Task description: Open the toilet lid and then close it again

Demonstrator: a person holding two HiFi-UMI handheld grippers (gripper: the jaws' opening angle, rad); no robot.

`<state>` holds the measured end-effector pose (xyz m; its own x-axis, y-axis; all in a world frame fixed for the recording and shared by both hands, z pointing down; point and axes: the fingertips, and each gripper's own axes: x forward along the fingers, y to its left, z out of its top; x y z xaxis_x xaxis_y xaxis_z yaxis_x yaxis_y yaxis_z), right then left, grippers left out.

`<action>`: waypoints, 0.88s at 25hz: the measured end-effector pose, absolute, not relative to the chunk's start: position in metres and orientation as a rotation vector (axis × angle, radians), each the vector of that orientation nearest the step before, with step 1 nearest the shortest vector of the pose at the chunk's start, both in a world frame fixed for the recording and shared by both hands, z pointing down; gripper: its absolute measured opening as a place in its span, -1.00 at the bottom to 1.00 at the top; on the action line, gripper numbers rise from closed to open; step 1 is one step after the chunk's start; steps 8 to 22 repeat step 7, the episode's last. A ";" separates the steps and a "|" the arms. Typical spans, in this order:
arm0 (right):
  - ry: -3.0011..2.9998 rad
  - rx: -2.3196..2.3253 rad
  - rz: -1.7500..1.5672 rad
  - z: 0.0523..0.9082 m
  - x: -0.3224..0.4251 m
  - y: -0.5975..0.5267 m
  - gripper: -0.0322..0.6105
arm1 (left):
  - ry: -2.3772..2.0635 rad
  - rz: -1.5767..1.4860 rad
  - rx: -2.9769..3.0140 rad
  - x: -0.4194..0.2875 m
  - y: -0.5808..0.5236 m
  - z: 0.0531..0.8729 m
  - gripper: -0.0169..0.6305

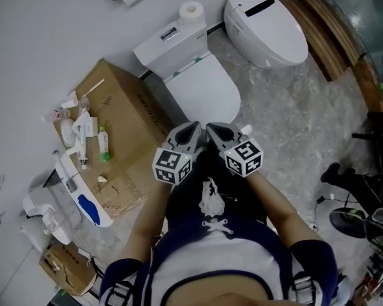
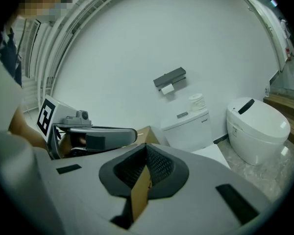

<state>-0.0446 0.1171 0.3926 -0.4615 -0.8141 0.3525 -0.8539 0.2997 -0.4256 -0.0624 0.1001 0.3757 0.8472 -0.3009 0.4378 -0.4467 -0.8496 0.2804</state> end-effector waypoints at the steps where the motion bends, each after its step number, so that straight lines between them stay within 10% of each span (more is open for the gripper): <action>1: -2.490 1.579 0.881 0.387 -0.046 0.118 -0.88 | -0.543 0.519 2.651 -0.063 0.102 0.370 -0.93; 22: -2.558 1.532 0.857 0.352 -0.054 0.139 -0.88 | -0.451 0.513 2.687 -0.068 0.130 0.346 -0.93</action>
